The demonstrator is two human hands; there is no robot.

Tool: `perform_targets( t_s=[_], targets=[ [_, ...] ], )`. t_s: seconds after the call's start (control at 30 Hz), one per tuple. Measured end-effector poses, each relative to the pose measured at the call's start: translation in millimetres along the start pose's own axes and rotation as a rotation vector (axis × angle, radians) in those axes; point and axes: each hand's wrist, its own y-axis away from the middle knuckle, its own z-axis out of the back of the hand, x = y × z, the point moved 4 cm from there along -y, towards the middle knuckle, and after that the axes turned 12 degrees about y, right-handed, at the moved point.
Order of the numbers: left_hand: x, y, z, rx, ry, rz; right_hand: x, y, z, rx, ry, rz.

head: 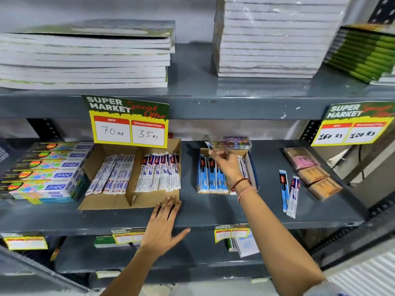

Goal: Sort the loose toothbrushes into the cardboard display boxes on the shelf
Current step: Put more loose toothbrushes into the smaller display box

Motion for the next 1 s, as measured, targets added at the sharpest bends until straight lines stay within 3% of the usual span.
perform_targets(
  t_s=[0.23, 0.37, 0.63, 0.77, 1.0],
  targets=[
    [0, 0, 0, 0.009, -0.008, 0.002, -19, -2, -4, -0.125, -0.025, -0.109],
    [0, -1, 0, 0.013, -0.019, 0.017, -19, -7, -2, -0.242, 0.174, -0.1],
    [1, -1, 0, 0.009, -0.024, 0.024, -16, -27, -24, -0.052, 0.803, 0.007],
    [1, -1, 0, 0.001, -0.029, 0.023, -24, -31, -30, 0.009, 0.962, 0.037],
    [2, -2, -1, 0.009, -0.04, 0.032, -28, -18, -38, 0.054, 1.308, 0.246]
  ],
)
